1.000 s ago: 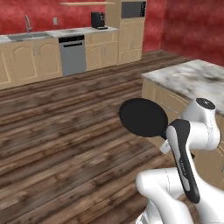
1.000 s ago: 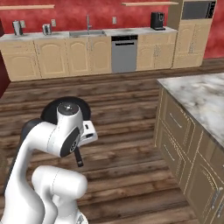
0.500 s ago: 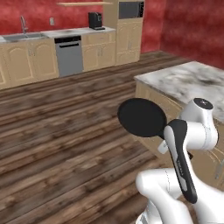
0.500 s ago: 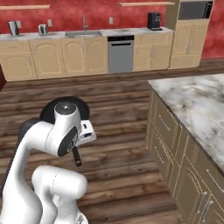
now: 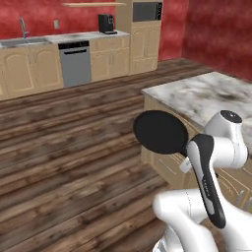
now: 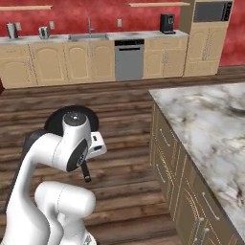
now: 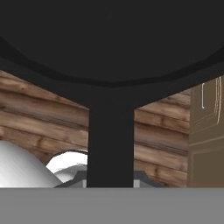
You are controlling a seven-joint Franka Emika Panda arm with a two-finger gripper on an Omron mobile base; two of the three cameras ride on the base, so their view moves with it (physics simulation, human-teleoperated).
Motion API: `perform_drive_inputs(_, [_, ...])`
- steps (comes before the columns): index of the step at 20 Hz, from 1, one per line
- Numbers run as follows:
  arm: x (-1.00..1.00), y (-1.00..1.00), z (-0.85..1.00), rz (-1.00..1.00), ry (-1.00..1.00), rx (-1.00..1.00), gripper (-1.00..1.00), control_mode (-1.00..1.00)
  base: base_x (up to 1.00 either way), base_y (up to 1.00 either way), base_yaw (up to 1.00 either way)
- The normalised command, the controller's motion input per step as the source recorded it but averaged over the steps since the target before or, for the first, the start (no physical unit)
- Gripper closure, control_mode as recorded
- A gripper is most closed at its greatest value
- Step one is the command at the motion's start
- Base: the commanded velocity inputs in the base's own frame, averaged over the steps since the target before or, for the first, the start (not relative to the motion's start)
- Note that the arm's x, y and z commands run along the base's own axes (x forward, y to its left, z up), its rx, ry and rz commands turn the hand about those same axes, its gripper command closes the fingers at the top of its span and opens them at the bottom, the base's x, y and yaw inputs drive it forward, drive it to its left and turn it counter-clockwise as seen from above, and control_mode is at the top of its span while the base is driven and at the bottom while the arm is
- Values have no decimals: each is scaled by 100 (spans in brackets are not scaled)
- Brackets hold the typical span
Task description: Move the pot and pan from the stove into the sink.
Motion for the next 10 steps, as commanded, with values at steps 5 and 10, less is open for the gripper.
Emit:
perform_drive_inputs(5, [0,0,0,0,0,0,100,100,8,0,17])
perform_drive_inputs(10, [0,0,0,0,0,0,100,100,7,0,22])
